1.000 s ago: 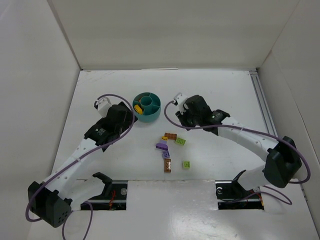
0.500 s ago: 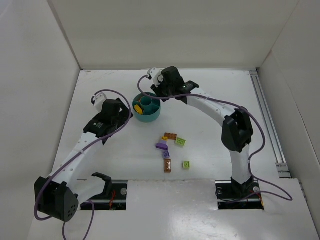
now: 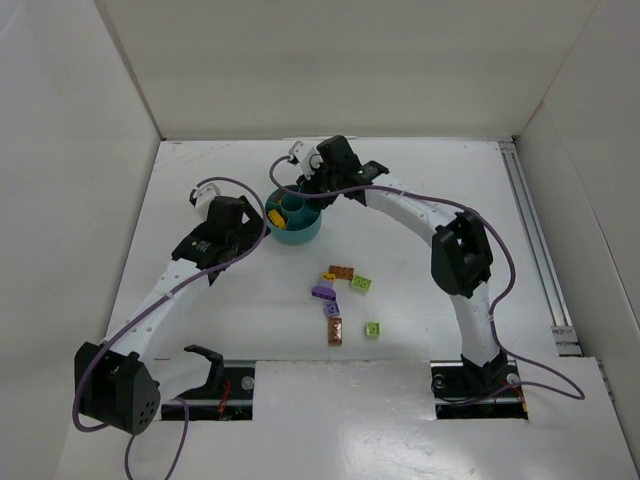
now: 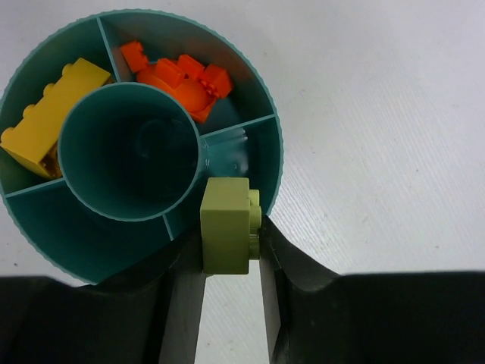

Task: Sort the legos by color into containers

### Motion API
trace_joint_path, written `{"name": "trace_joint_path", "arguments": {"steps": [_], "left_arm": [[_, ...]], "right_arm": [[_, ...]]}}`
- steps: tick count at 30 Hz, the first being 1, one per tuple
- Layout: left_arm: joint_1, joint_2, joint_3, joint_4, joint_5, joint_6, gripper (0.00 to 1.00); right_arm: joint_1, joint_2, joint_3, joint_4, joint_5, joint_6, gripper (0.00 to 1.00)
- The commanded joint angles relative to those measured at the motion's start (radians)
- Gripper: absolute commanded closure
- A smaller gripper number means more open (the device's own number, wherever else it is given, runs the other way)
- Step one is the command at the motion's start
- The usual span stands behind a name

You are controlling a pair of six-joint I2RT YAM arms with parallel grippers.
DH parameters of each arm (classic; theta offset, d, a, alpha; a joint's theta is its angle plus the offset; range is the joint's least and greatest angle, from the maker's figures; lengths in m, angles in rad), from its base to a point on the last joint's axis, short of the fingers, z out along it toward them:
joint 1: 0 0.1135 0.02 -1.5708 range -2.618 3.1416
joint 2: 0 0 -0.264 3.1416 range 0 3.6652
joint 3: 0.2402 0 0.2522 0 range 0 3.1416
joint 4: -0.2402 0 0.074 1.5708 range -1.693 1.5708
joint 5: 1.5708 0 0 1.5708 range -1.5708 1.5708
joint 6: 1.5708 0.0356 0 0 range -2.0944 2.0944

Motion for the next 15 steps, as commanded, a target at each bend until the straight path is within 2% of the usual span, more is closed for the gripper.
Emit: {"name": "trace_joint_path", "arguments": {"steps": [1,9,15], "left_arm": [[0.004,-0.008,0.02,0.024,0.012,0.018,0.0],[0.004,-0.04,0.02,0.033,0.044,0.028,0.0],[0.004,-0.077,0.02,0.033,0.085,0.046,0.0]], "right_arm": [[-0.002,-0.009,0.049,0.003,-0.032,-0.01,0.59],[-0.002,-0.106,0.012,0.021,-0.012,-0.019,0.42],[0.007,-0.216,-0.097,0.067,0.025,-0.019,0.39]]}}
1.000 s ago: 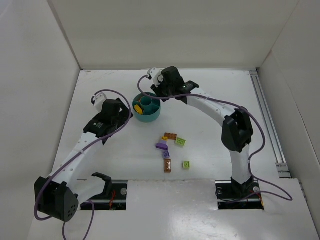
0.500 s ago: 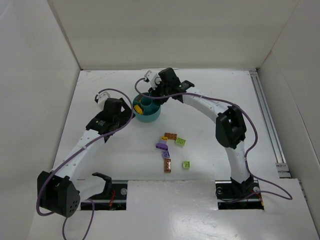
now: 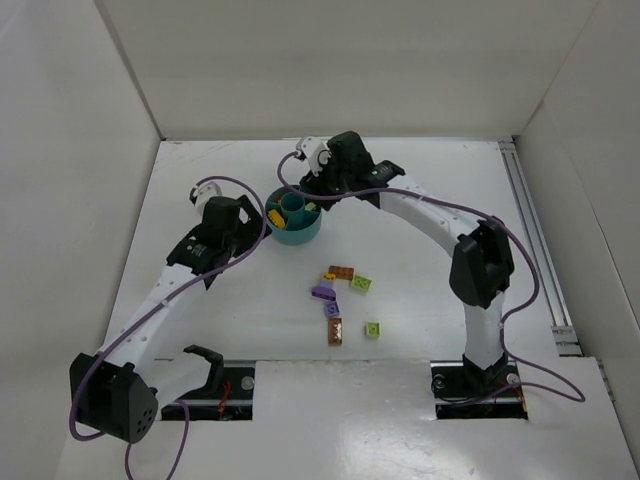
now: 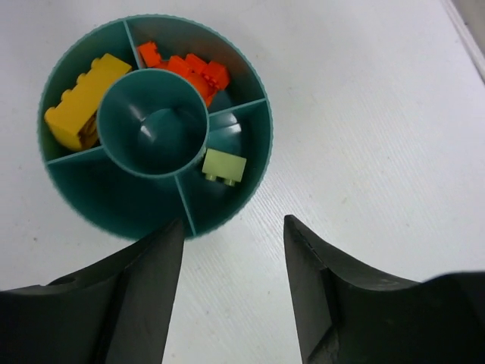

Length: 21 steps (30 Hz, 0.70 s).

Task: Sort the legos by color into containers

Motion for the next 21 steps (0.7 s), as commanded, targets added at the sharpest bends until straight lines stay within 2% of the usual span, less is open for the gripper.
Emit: {"name": "trace_joint_path", "arguments": {"steps": [1,4,10,11,15,21], "left_arm": [[0.004,-0.052,0.011,0.028,0.053,0.044,0.0],[0.004,-0.063,0.0,0.037,0.096,0.074,0.0],[-0.046,-0.072,-0.02,0.048,0.148,0.096,0.0],[-0.059,-0.072,-0.029,0.057,0.157,0.096,0.0],[-0.068,-0.081,-0.052,0.057,0.185,0.096,0.0],[-0.099,-0.092,-0.083,0.057,0.219,0.107,0.0]], "right_arm": [[0.006,-0.168,-0.092,0.08,0.033,-0.007,0.37],[0.006,-0.276,-0.212,0.091,0.067,0.005,0.33],[0.027,-0.607,-0.623,0.066,0.17,0.099,0.16],[0.061,-0.682,-0.731,0.057,0.17,0.137,0.15],[0.185,-0.831,-0.967,0.097,0.18,0.196,0.09],[0.337,-0.897,-1.149,0.14,0.157,0.271,0.09]]}}
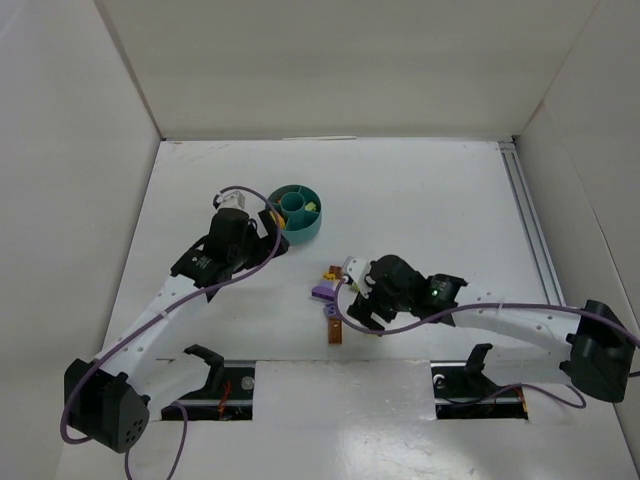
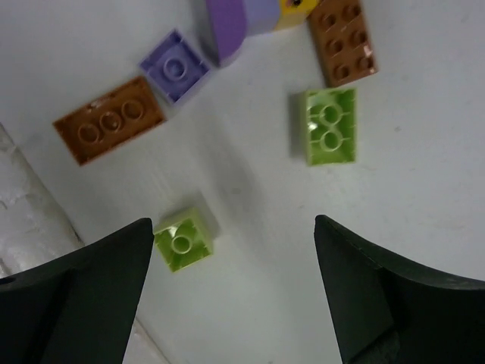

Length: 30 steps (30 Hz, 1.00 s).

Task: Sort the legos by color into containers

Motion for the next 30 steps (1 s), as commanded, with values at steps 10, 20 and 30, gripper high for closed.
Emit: {"name": "trace_joint_path", "arguments": {"steps": [10,20,30], "left_arm": [[-0.083,-0.028,-0.049,0.023,-0.001,-0.03,0.0],[-0.083,-0.028,-0.04,-0.004,-0.031,-0.03,0.0],[-0.083,-0.019,-0.04,0.006,-0.049,-0.042,0.0]], "right_arm": [[0.114,0.094,-0.112,0.094,0.034,0.128,0.16],[0.123,0.125,-0.164,0.094,0.066,0.202,0.43],[0.123,0.124,0.058,0.062,0.142,0.061,0.64]]}}
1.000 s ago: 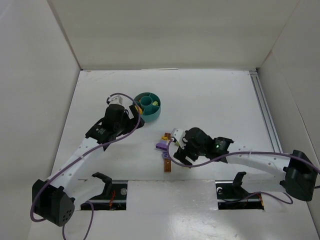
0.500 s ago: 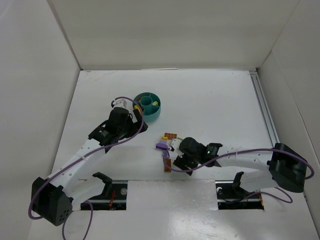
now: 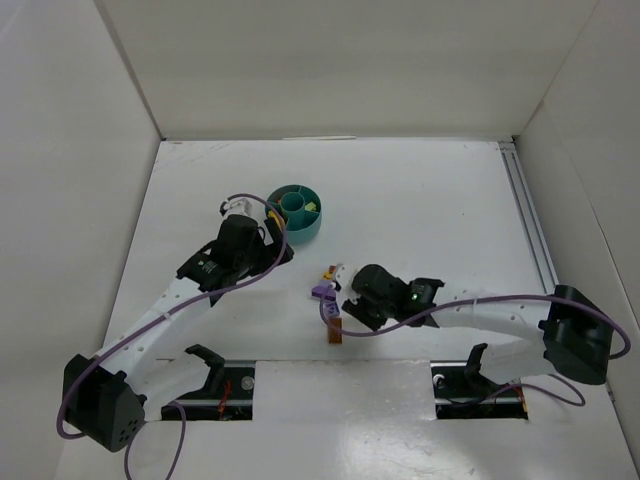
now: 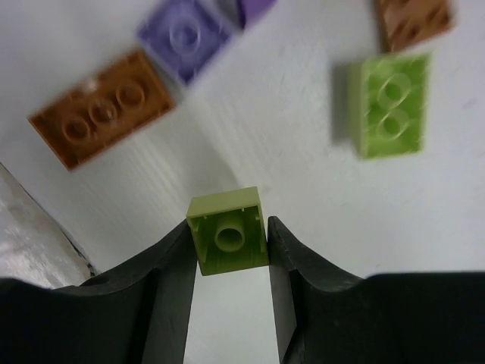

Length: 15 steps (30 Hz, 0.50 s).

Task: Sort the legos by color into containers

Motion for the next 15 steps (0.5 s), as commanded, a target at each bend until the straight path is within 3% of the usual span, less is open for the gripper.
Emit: {"name": "trace_joint_path", "arguments": {"steps": [1,6,15], "left_arm": [[-0.005,-0.014,0.002,0.012,-0.017,-0.007,0.0],[-0.005,0.006,0.021,0.032,-0.026,-0.007,0.0],[-0.005,-0.014,0.048,0.006,-0.084,-0.007,0.0]], "right_arm": [[0.011,-0.004,0.161,0.025,0.075,-0.094,0.64],[-0.096,0.134,0.432,0.016,0.064,-0.276,0.66],[-0.293,0.459,0.9,-0.004,-0.06,-0.453,0.68]]}}
